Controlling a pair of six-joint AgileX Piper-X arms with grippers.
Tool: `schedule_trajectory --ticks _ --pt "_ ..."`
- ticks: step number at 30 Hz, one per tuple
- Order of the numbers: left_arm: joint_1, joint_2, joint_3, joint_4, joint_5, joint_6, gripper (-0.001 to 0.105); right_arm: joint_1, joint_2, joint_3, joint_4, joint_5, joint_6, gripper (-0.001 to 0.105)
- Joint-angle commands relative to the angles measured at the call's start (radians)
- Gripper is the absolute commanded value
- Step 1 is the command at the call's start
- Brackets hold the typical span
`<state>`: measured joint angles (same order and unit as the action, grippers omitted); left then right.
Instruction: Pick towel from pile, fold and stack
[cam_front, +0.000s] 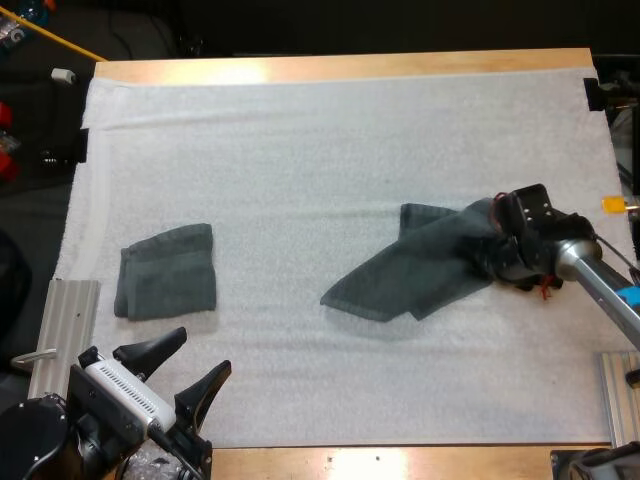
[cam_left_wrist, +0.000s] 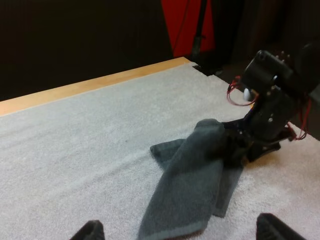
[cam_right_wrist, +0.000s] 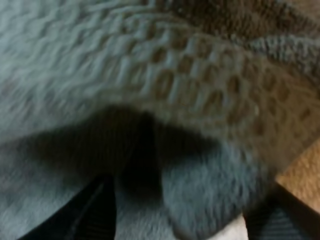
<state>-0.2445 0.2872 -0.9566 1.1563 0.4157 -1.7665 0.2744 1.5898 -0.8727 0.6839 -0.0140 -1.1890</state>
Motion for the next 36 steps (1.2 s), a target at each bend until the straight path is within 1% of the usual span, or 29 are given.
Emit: schedule_trajectory --ticks 1,2,5,6,9,10,11,14,18,20,21,24,27,30,36 --pt "-0.005 0.003 -0.005 -0.003 0.005 -0.003 0.059 -0.005 0.005 -0.002 -0.014 0.009 0.012 0.051" --pt "-0.005 0.003 -0.005 -0.003 0.005 -0.003 0.059 -0.005 0.007 -0.002 -0.019 0.024 0.012 0.048" --pt "-0.005 0.003 -0.005 -0.003 0.005 -0.003 0.059 -0.005 0.003 -0.002 -0.026 0.076 0.012 0.030" --pt "-0.005 0.003 -0.005 -0.003 0.005 -0.003 0.059 -0.005 0.000 -0.002 -0.026 0.094 0.010 0.023" --pt "-0.005 0.003 -0.005 -0.003 0.005 -0.003 0.059 -0.005 -0.002 -0.002 -0.026 0.135 -0.019 0.004" --pt "-0.005 0.003 -0.005 -0.003 0.005 -0.003 0.059 -0.005 -0.002 -0.002 -0.026 0.144 -0.029 0.000" --pt "-0.005 0.003 -0.005 -0.003 0.005 -0.003 0.059 -0.005 -0.002 -0.002 -0.026 0.155 -0.051 0.000" --pt "-0.005 0.003 -0.005 -0.003 0.005 -0.003 0.059 -0.005 -0.005 -0.011 -0.011 0.202 -0.176 0.000" --pt "-0.005 0.003 -0.005 -0.003 0.005 -0.003 0.059 -0.005 -0.005 -0.056 0.054 0.338 -0.401 0.000" --pt "-0.005 0.003 -0.005 -0.003 0.005 -0.003 0.059 -0.005 -0.005 -0.080 0.080 0.399 -0.497 0.000" --pt "-0.005 0.003 -0.005 -0.003 0.005 -0.003 0.059 -0.005 -0.005 -0.096 0.091 0.445 -0.570 0.000" --pt "-0.005 0.003 -0.005 -0.003 0.005 -0.003 0.059 -0.005 -0.005 -0.122 0.100 0.555 -0.731 0.000" --pt "-0.005 0.003 -0.005 -0.003 0.005 -0.003 0.059 -0.005 -0.005 -0.135 0.100 0.628 -0.856 0.000" --pt "-0.005 0.003 -0.005 -0.003 0.005 -0.003 0.059 -0.005 -0.006 -0.137 0.112 0.650 -0.876 0.000" --pt "-0.005 0.003 -0.005 -0.003 0.005 -0.003 0.059 -0.002 -0.058 -0.137 0.130 0.640 -0.878 0.000"
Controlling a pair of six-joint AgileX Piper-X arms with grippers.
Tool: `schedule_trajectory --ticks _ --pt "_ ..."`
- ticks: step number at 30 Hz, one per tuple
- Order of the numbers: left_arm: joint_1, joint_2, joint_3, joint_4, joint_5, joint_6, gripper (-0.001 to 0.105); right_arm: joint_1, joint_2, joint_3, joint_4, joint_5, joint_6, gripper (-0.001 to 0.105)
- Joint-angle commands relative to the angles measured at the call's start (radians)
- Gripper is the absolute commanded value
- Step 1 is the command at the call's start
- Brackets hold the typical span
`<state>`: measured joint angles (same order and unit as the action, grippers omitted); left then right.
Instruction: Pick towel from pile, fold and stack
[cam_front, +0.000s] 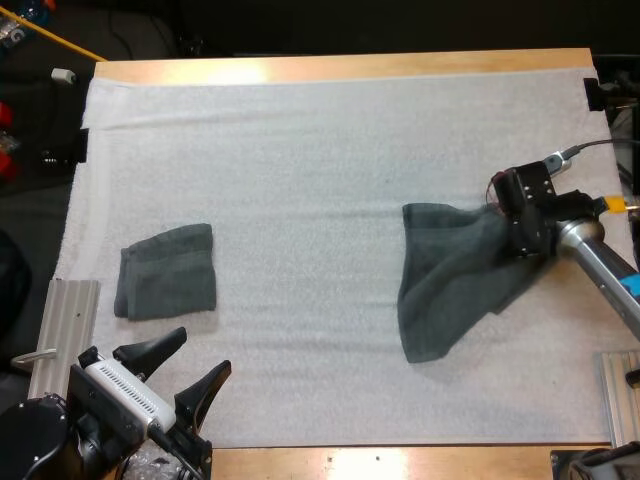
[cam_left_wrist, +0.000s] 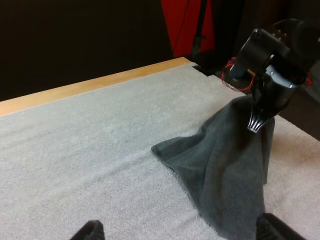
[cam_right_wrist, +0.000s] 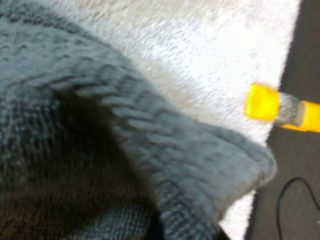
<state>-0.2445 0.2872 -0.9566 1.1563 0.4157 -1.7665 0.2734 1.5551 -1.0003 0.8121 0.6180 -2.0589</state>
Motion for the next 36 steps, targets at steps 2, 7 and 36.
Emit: schedule_trajectory --ticks 2,7,36 --pt "-0.005 0.003 -0.005 -0.003 0.005 -0.003 0.059 -0.001 -0.045 -0.013 0.012 0.008 -0.027 0.000" --pt "-0.005 0.003 -0.005 -0.003 0.005 -0.003 0.059 -0.001 -0.112 -0.016 0.155 -0.040 -0.119 0.000" --pt "-0.005 0.003 -0.005 -0.003 0.005 -0.003 0.059 -0.003 -0.452 -0.016 0.410 -0.444 0.285 0.049"
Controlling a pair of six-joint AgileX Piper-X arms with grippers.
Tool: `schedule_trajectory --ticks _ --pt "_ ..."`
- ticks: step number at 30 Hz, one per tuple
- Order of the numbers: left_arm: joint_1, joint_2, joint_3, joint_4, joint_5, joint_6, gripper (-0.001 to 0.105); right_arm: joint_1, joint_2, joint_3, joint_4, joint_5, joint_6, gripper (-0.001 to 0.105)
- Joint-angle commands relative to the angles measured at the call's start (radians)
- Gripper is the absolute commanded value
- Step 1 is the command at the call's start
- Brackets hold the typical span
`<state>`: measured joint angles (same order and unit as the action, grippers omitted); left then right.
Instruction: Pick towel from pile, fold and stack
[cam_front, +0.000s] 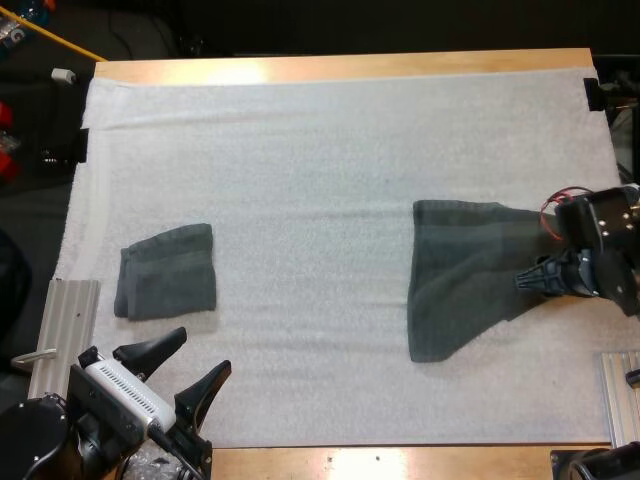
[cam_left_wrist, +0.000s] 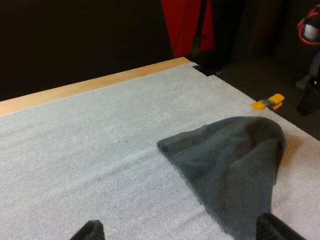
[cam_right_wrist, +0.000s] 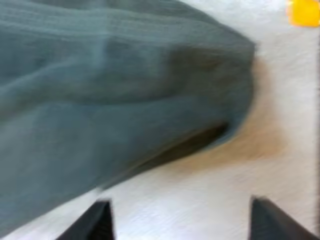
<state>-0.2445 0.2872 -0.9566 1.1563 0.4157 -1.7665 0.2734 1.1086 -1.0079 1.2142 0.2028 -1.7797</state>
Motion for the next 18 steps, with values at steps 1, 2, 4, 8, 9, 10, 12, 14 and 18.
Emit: schedule_trajectory --ticks 1,2,4,8,9,10,12,14,18 --pt "-0.005 0.003 -0.005 -0.003 0.005 -0.003 0.059 -0.003 -0.012 -0.008 0.012 -0.070 0.006 0.047" --pt "-0.005 0.003 -0.005 -0.003 0.005 -0.003 0.059 -0.002 -0.017 -0.008 0.018 -0.108 0.012 0.046" --pt "-0.005 0.003 -0.005 -0.003 0.005 -0.003 0.059 0.000 -0.024 -0.008 0.031 -0.187 0.029 0.046" --pt "-0.005 0.003 -0.005 -0.003 0.005 -0.003 0.059 0.000 -0.028 -0.005 0.040 -0.265 0.034 0.046" --pt "-0.005 0.003 -0.005 -0.003 0.005 -0.003 0.059 0.000 -0.028 -0.002 0.040 -0.290 0.034 0.046" --pt "-0.005 0.003 -0.005 -0.003 0.005 -0.003 0.059 0.000 -0.028 0.001 0.040 -0.311 0.034 0.046" --pt "-0.005 0.003 -0.005 0.005 0.005 -0.003 0.059 0.006 -0.028 0.010 0.040 -0.362 0.034 0.046" --pt "-0.005 0.003 -0.005 0.028 0.005 -0.003 0.059 0.030 -0.028 0.018 0.040 -0.371 0.034 0.046" --pt "-0.005 0.003 -0.005 0.116 0.005 -0.003 0.059 0.157 -0.028 0.036 -0.010 -0.359 0.077 0.046"
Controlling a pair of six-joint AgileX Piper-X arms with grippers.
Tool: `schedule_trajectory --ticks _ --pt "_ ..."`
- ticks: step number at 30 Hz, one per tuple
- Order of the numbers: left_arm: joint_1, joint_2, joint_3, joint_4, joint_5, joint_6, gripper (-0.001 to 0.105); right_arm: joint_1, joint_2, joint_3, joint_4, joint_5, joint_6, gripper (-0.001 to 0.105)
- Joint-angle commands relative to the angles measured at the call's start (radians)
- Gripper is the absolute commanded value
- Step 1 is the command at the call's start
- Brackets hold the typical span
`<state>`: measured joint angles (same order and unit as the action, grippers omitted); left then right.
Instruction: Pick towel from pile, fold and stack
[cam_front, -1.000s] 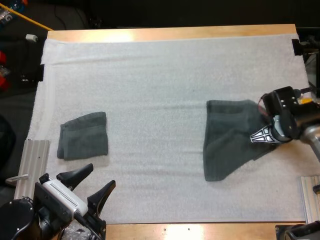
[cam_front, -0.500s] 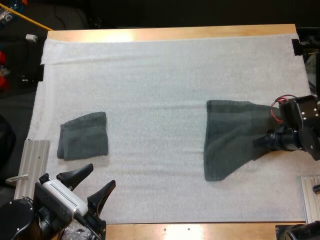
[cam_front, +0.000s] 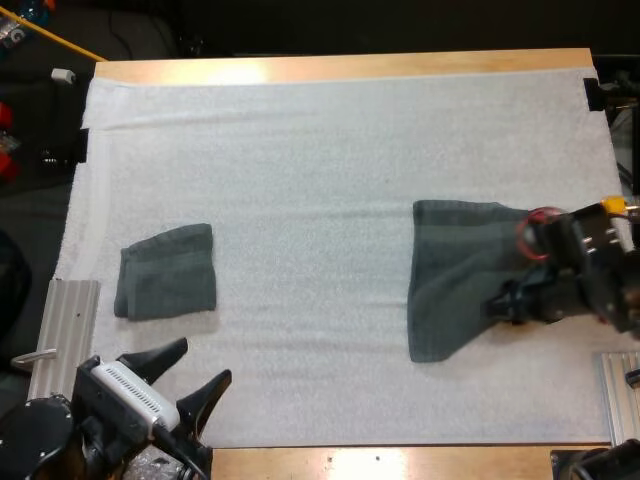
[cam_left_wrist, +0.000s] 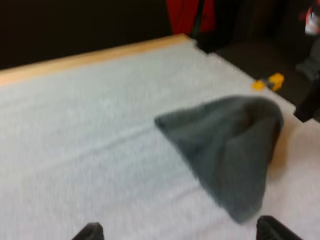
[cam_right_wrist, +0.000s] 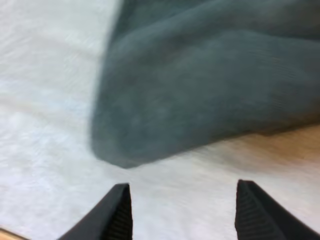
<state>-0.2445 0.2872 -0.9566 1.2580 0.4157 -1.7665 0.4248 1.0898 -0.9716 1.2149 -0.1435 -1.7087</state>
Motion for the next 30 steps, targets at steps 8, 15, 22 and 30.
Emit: schedule_trajectory --ticks 8,15,22,30 --pt "-0.005 0.003 -0.005 0.110 0.005 -0.003 0.059 0.306 0.055 0.052 -0.184 0.043 0.175 0.046" --pt "-0.005 0.003 -0.005 0.217 0.005 -0.003 0.059 0.451 0.237 0.077 -0.249 0.144 0.295 0.046" --pt "-0.005 0.003 -0.005 0.265 0.007 -0.003 0.059 0.453 0.404 0.077 -0.316 0.144 0.341 0.046" --pt "-0.005 0.003 -0.005 0.265 0.007 -0.003 0.059 0.453 0.505 0.077 -0.317 0.213 0.391 0.045"
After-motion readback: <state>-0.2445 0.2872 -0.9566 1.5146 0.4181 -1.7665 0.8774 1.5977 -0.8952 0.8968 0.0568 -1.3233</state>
